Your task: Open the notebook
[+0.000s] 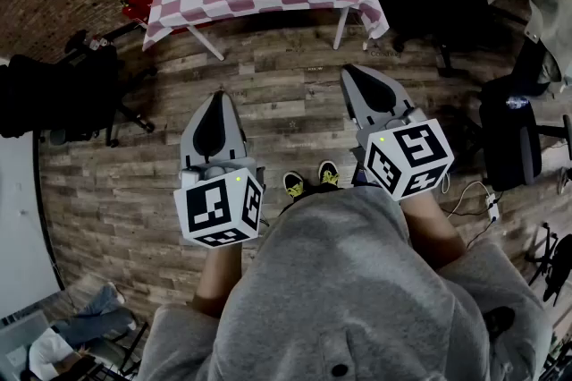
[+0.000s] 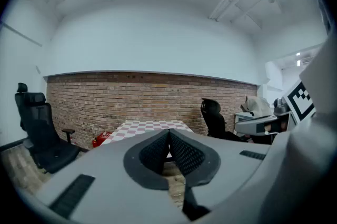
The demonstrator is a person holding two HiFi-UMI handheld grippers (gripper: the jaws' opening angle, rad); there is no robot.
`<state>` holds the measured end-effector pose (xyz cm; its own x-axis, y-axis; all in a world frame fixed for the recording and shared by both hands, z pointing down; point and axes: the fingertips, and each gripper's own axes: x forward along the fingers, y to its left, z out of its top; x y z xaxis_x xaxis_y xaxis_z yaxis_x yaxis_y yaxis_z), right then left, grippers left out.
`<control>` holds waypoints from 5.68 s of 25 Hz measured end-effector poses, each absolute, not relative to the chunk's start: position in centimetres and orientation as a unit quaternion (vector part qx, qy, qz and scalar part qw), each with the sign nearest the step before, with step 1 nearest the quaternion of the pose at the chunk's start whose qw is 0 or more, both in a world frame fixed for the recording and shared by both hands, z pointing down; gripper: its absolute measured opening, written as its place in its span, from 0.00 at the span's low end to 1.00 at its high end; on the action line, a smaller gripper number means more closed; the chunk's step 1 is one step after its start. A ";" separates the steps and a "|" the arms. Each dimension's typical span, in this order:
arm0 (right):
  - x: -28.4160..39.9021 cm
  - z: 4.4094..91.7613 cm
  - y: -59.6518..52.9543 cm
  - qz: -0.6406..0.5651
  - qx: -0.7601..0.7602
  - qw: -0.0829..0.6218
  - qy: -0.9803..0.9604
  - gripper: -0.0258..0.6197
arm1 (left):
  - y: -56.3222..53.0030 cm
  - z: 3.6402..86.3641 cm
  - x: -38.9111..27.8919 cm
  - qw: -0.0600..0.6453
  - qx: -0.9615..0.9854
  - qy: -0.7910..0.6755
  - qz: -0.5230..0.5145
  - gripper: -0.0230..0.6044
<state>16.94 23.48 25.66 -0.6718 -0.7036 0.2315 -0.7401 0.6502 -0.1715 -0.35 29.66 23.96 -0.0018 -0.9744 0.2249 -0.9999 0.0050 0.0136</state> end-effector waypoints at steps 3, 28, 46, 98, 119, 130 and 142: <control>16.4 25.8 23.6 0.129 0.393 0.073 -0.908 0.08 | 29.8 24.0 -0.6 0.082 0.700 -0.705 0.078 0.05; 10.3 24.6 26.4 0.143 0.374 0.051 -0.915 0.08 | 33.1 23.7 -6.9 0.086 0.693 -0.714 0.052 0.05; 6.9 24.6 27.4 0.125 0.372 0.048 -0.918 0.08 | 34.5 24.5 -10.2 0.073 0.692 -0.717 0.048 0.05; 3.6 32.0 -5.5 0.201 0.363 0.106 -0.904 0.08 | 1.9 28.9 -15.0 0.115 0.670 -0.725 0.112 0.05; 3.2 30.6 -10.6 0.204 0.328 0.088 -0.918 0.08 | -4.1 27.7 -13.0 0.108 0.671 -0.723 0.121 0.05; 3.7 29.5 -11.6 0.200 0.321 0.069 -0.923 0.08 | -5.1 26.6 -11.1 0.093 0.682 -0.715 0.124 0.05; 3.4 30.0 -13.2 0.211 0.319 0.071 -0.921 0.08 | -7.1 26.8 -11.3 0.088 0.689 -0.706 0.139 0.05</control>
